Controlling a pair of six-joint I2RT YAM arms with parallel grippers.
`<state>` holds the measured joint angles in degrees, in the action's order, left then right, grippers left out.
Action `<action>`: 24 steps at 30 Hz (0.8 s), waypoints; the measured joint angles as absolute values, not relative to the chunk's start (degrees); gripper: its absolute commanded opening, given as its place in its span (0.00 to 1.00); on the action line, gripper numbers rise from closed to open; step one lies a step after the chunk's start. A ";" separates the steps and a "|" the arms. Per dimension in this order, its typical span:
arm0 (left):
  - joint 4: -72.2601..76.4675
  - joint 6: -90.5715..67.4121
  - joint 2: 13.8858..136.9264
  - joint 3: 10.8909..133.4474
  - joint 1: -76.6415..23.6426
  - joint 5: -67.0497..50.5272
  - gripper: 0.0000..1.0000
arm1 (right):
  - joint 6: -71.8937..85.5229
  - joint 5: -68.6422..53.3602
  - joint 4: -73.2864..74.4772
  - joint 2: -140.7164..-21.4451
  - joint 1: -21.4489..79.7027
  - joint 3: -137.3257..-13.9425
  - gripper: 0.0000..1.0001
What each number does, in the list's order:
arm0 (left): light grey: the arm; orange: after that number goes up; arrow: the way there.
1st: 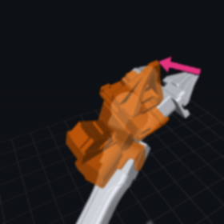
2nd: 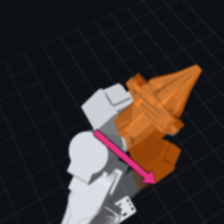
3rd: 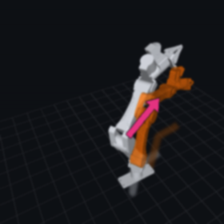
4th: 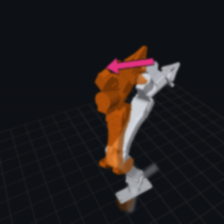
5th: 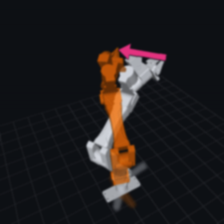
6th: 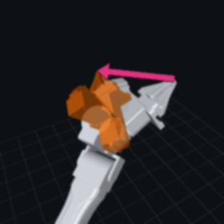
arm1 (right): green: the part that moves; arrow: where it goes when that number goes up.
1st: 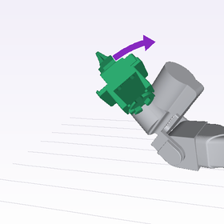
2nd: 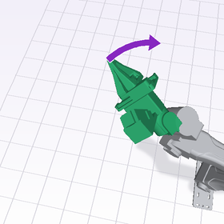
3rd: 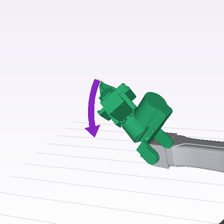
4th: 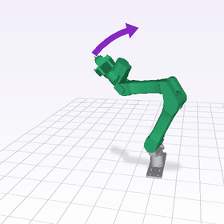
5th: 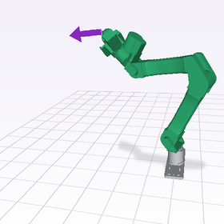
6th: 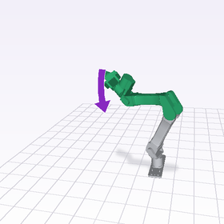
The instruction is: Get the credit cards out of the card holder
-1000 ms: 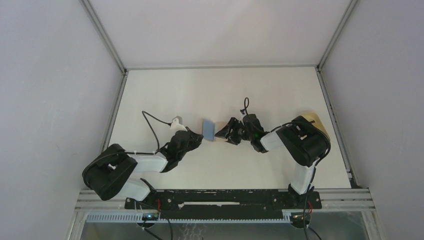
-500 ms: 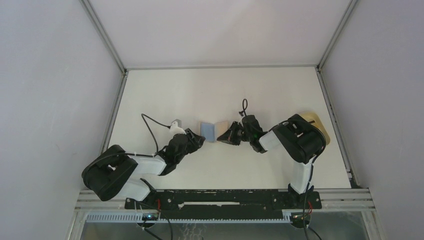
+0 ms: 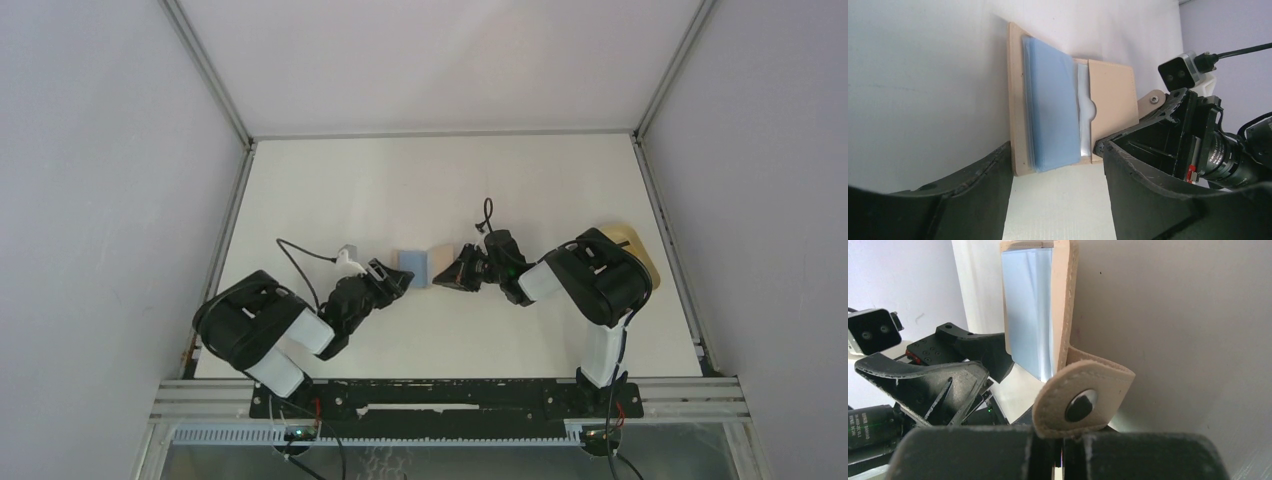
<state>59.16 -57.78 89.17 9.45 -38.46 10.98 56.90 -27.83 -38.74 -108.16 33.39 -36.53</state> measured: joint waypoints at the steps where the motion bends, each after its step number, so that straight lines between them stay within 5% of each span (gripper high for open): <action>1: 61.67 -58.08 90.52 9.06 -38.13 10.66 0.68 | 56.90 -28.05 -38.76 -108.16 33.39 -36.53 0.00; 12: 75.59 -59.77 98.96 7.14 -35.14 9.78 0.63 | 56.84 -29.93 -39.22 -108.77 33.39 -36.51 0.00; 24: 78.22 -61.47 101.93 6.07 -33.17 9.85 0.35 | 56.71 -30.59 -39.51 -109.54 33.34 -36.51 0.00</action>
<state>78.22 -61.47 101.93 6.07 -33.17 9.85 56.71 -30.59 -39.51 -109.54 33.34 -36.51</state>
